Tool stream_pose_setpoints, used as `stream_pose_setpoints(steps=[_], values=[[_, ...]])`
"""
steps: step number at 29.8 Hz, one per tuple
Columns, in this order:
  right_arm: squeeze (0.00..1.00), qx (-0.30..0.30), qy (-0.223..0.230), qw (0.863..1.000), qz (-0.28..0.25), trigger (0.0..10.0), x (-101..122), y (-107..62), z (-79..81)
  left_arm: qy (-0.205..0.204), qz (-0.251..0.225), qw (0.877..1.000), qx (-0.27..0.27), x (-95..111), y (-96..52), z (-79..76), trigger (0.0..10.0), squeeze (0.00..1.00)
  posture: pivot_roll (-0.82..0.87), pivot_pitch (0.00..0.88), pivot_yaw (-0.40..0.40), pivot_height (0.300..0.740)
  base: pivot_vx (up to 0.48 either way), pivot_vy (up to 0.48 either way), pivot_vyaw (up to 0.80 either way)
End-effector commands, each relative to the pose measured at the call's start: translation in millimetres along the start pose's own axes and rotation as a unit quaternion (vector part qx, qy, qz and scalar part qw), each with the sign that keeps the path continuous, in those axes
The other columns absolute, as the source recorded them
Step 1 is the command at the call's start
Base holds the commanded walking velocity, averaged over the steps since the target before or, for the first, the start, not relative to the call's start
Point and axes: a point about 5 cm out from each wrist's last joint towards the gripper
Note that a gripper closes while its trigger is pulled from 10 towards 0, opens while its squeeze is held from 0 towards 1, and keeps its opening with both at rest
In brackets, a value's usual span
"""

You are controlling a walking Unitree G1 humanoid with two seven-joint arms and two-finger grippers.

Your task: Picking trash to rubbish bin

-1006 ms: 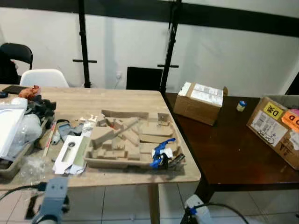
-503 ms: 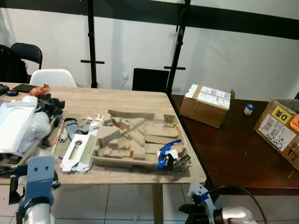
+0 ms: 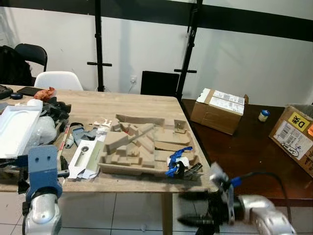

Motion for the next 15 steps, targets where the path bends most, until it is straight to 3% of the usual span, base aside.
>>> stream_pose_setpoints(steps=[1, 4, 6, 11, 15], values=[[0.0, -0.009, 0.001, 1.0, -0.003, 10.0, 2, 0.4, -0.4, 0.011, 0.022, 1.0, -0.008, -6, 2.5, -0.5, 10.0, 0.0, 0.08, 0.001, -0.068, 0.74, 0.0, 0.0, 0.0], [0.0, -0.013, -0.018, 0.999, 0.025, 10.0, 0, 6.1, -1.1, 0.021, 0.027, 0.999, -0.016, -6, 5.3, -1.3, 10.0, 0.0, 0.08, 0.0, -0.065, 0.74, 0.0, 0.0, 0.0], [0.0, -0.011, -0.047, 0.996, 0.071, 10.0, -9, 17.4, 0.5, 0.03, 0.032, 0.999, -0.022, -6, 10.3, -1.4, 10.0, 0.0, 0.08, 0.0, -0.065, 0.74, 0.0, 0.0, 0.0], [0.0, -0.025, -0.075, 0.991, 0.108, 10.0, -18, 32.6, -0.4, 0.037, 0.039, 0.998, -0.029, -6, 17.4, -2.3, 10.0, 0.0, 0.08, 0.0, -0.067, 0.74, 0.0, 0.0, 0.0], [0.0, -0.11, -0.091, 0.982, 0.124, 10.0, -24, 45.9, -14.2, 0.052, 0.04, 0.996, -0.052, -5, 24.8, -5.6, 10.0, 0.0, 0.09, 0.001, -0.067, 0.74, 0.0, 0.0, 0.0]])
Point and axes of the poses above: a point about 5 cm out from each wrist's last joint towards the gripper, its own y axis pointing out of the wrist towards the gripper, its own x axis along the axis of the wrist's last joint, z = x × y, and after that the axes turned 13 degrees about -y, right-handed
